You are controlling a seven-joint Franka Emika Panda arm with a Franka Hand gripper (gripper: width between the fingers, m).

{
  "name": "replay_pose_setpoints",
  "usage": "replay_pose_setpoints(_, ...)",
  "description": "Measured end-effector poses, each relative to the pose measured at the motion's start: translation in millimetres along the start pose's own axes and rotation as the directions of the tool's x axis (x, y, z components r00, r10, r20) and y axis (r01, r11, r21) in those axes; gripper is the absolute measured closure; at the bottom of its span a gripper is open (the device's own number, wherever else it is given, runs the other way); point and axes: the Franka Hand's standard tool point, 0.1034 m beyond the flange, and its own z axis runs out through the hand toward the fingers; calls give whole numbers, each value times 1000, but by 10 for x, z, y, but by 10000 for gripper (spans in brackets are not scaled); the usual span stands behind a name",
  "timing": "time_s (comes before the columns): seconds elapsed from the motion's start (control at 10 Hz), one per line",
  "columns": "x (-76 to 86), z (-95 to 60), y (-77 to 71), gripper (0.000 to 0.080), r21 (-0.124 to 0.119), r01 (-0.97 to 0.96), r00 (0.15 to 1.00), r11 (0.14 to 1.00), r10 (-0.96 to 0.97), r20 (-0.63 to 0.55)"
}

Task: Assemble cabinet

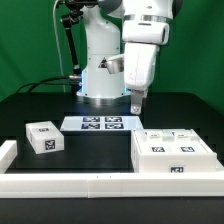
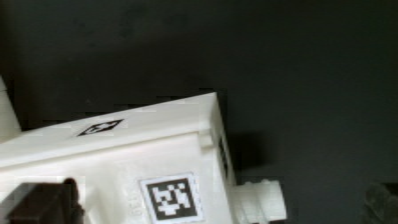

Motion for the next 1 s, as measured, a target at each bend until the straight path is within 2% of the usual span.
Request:
replay_pose_setpoints(0.2,1,1,-1,2,0,-12,1000,1000,12,0)
replay_pose_setpoints(0.4,-20,20,-16,2,-25,-134,990,991,133,-39)
replay_pose_setpoints(0.7,12,54,-109,2,6,-442,896,897,442,-53)
replay_pose_setpoints(1.0,53,62,-126,2,41,-592,803,805,594,-58)
